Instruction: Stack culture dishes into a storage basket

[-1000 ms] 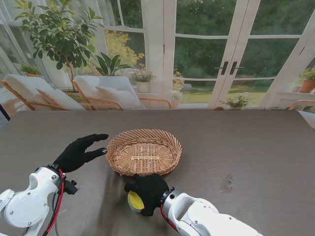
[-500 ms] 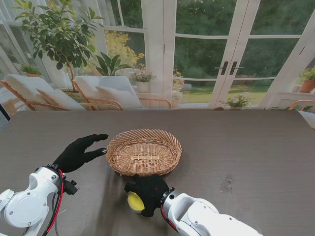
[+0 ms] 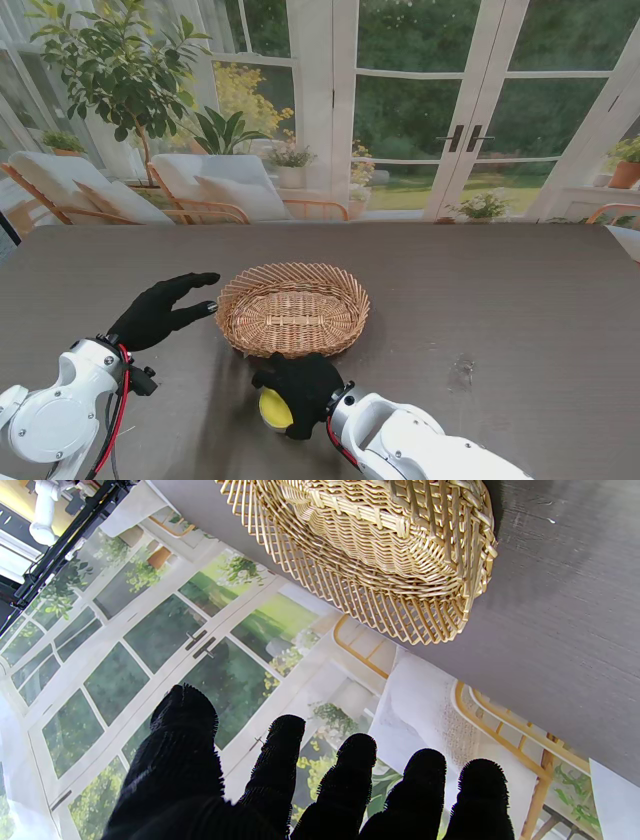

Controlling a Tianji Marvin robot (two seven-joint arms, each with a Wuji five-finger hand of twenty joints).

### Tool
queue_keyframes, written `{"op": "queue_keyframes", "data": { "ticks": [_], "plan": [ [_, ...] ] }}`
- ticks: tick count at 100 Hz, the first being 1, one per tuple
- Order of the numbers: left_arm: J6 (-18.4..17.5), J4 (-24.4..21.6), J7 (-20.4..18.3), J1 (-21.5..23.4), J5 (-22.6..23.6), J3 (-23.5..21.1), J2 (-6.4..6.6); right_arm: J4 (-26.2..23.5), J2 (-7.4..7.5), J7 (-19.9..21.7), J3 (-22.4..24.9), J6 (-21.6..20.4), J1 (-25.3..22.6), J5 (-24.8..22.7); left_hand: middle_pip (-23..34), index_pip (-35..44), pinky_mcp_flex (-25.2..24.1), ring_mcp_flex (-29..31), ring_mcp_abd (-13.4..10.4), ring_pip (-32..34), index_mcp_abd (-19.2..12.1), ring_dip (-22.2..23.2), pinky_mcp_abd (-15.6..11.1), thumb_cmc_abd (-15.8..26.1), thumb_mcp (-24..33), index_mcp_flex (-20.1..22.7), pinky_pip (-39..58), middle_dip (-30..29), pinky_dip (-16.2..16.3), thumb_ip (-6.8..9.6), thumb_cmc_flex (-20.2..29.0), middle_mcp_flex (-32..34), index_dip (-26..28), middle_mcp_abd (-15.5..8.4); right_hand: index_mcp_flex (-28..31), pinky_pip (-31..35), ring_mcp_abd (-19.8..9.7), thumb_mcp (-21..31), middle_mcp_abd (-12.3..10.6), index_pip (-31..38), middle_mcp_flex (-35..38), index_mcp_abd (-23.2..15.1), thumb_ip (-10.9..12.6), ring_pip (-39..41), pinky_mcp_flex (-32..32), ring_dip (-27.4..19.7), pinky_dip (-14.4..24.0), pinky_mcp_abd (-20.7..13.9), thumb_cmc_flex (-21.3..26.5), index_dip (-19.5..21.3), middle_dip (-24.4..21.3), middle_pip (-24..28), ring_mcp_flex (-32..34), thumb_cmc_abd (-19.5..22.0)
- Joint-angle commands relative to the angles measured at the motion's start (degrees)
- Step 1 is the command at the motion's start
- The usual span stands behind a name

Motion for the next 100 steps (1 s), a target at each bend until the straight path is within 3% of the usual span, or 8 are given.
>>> {"op": "queue_keyframes", "data": {
  "ticks": [1,45,79,100],
  "plan": [
    [0.14,-0.17,-1.14,0.16,-0.08,-0.07,-0.01,-0.04,-0.19,0.70,-0.15,0.09,-0.30,0.03,-0.08,0.12,0.08,0.14,0.60,-0.03,0.30,0.52,1.20,2.48,-1.02,0.45,-0.67,0.49,0.72,1.74,2.03,0.61,0.06,0.08,-2.40,1.88,-0.68,5.05,1.38,0.45,-2.17,1.34,1.92,1.00,-18.11,-0.40,-1.62,-0.82,-1.32,-1.00,-0.57,0.76,-0.88,0.94],
    [0.24,-0.08,-1.36,0.02,-0.03,0.06,0.04,-0.76,-0.08,0.98,1.75,-0.01,-1.97,0.16,-0.10,0.09,0.01,0.09,0.61,-0.07,0.25,0.50,1.10,2.54,-1.04,0.39,-0.71,0.48,0.70,1.74,2.00,0.59,0.05,0.16,-4.65,1.83,-0.24,4.37,1.22,-0.04,-4.09,1.76,1.62,0.67,-18.49,-0.55,-1.71,-1.02,-3.11,-1.86,-0.86,0.44,-1.83,1.82],
    [-0.01,0.19,-1.36,-0.23,0.03,0.25,0.07,-3.75,0.06,1.21,7.19,-1.12,-6.46,0.01,-0.10,0.09,0.00,0.02,0.46,-0.09,0.16,0.50,1.09,2.53,-1.03,0.35,-0.71,0.48,0.71,1.74,1.98,0.56,0.05,0.02,-4.74,0.37,2.41,-1.56,1.03,-0.26,-3.24,0.99,2.64,-3.57,-19.38,-2.17,-2.08,0.46,-5.12,-2.60,-2.09,-0.75,-2.74,12.15],
    [-0.08,0.37,-1.32,-0.43,0.12,0.45,0.08,-6.64,-0.12,0.77,13.11,-1.41,-11.16,0.40,-0.12,0.13,-0.13,-0.04,0.53,-0.10,0.17,0.49,1.06,2.45,-1.02,0.47,-0.77,0.48,0.69,1.74,2.03,0.52,0.06,0.01,-2.01,-0.19,3.34,-6.00,0.42,0.31,-1.26,0.25,4.35,-7.16,-19.50,-3.56,-2.30,0.61,-4.38,-1.68,-3.03,-1.81,-3.23,19.57]
  ]
}}
